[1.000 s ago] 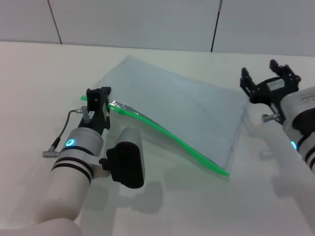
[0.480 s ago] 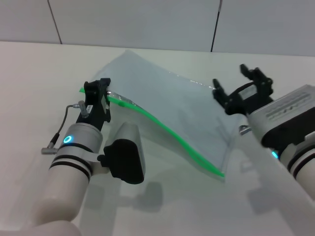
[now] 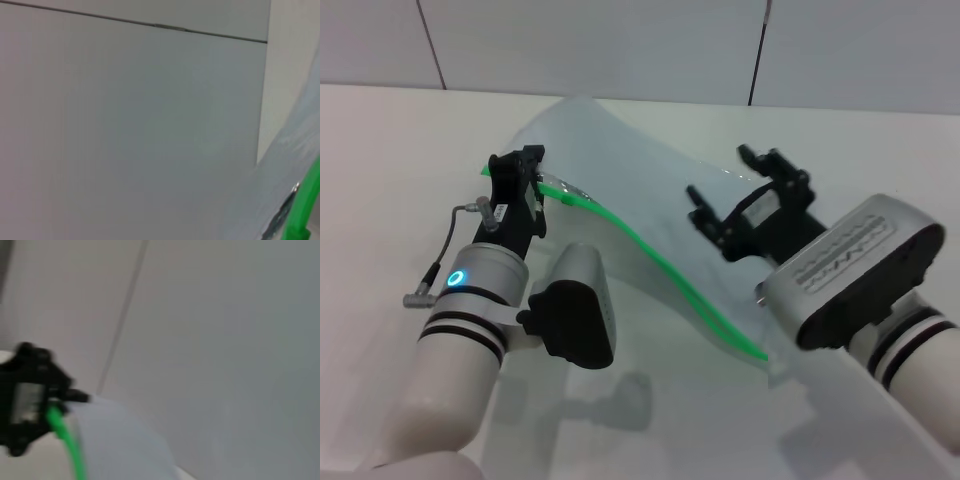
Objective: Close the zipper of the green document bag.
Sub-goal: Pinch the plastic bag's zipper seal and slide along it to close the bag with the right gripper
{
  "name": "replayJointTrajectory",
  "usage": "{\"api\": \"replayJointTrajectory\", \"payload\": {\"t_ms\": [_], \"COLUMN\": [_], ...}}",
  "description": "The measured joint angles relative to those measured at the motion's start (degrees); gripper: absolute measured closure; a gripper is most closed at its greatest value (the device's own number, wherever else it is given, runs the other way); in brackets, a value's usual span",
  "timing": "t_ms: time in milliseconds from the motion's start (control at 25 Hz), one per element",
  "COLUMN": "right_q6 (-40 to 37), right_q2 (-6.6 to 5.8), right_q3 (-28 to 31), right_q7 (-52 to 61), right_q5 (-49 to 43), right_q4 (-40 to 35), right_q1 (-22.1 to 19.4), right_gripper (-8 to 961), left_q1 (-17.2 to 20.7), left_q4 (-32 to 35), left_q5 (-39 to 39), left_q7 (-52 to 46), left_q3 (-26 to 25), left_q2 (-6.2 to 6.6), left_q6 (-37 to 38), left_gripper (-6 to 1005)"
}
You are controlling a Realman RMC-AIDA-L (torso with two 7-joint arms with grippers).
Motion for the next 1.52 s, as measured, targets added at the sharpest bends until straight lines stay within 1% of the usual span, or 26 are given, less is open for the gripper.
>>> {"api": "replayJointTrajectory", "payload": {"t_ms": [120,360,680,1080,1520], "right_q6": [-1.62,-1.89,-3.83,-4.71,-4.77], "right_q2": [-0.05,-0.13,-0.29,-0.26,0.03], "right_q3": [-0.8,-2.49,-3.08,-4.07,-4.68], "right_q7": [-2.02,-5.4,-7.25,-8.0,-8.32], "right_q5": [0.0,0.0,0.0,0.0,0.0], "right_q4": [-1.52,-4.32,-5.68,-5.92,-5.52], "right_q1": [-0.23,-1.44,-1.46,-0.01,2.5], "right_gripper": [256,262,270,280,291], "left_q1": [0.01,-0.06,-0.21,-0.41,-0.47], "left_q4": [0.0,0.0,0.06,0.17,0.17], "left_q5": [0.53,1.25,3.44,6.67,8.29], "left_q7": [-0.17,-0.24,-0.25,0.06,0.2], "left_q3": [-0.08,-0.06,-0.04,-0.01,0.04], "left_q2": [0.0,0.0,0.0,0.0,0.0], "left_q6": [-0.04,-0.14,-0.76,-0.85,-0.85], "left_gripper": [944,945,944,945,944]}}
